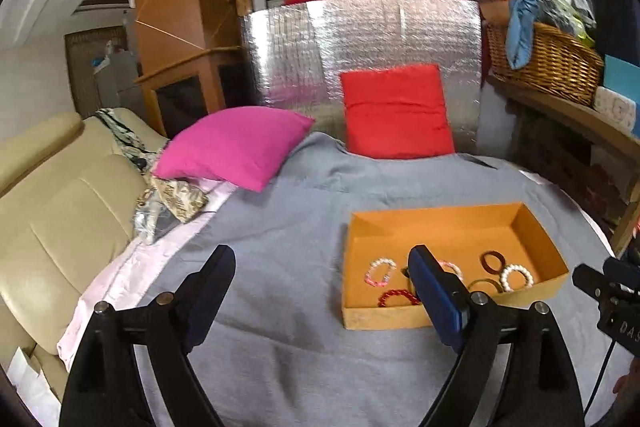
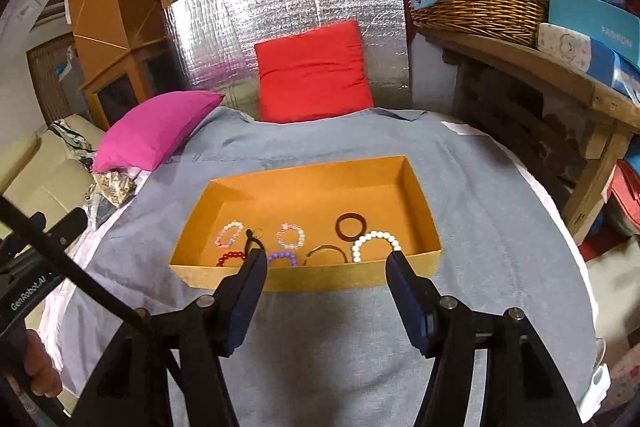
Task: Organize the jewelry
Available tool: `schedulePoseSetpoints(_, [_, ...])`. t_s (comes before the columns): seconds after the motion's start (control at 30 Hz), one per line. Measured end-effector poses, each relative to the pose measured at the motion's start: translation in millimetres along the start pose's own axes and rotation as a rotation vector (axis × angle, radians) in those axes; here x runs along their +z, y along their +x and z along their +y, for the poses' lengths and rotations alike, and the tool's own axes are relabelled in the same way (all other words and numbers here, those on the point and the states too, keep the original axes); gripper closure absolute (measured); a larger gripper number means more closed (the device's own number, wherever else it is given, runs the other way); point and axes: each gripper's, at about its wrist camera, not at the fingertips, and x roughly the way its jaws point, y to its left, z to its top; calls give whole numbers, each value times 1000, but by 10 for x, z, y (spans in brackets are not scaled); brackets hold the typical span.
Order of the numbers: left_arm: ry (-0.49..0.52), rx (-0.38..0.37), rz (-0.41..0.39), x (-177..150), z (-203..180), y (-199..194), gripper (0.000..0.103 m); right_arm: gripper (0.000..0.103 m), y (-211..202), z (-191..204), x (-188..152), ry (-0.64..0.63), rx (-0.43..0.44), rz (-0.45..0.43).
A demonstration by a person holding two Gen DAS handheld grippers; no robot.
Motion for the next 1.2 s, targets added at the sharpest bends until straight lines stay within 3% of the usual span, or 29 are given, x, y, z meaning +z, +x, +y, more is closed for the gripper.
schedulePoseSetpoints(0.2, [-50, 21, 12, -1, 136, 99, 12, 37, 90, 180, 2, -41, 18, 4])
schedulePoseSetpoints(0.5, [-37, 35, 21, -29, 4, 199, 12, 37, 332, 178, -72, -47, 8, 18])
schedulePoseSetpoints(1.2, [-15, -18, 46, -97, -252, 439, 12, 37, 604, -2, -144, -43, -58, 37])
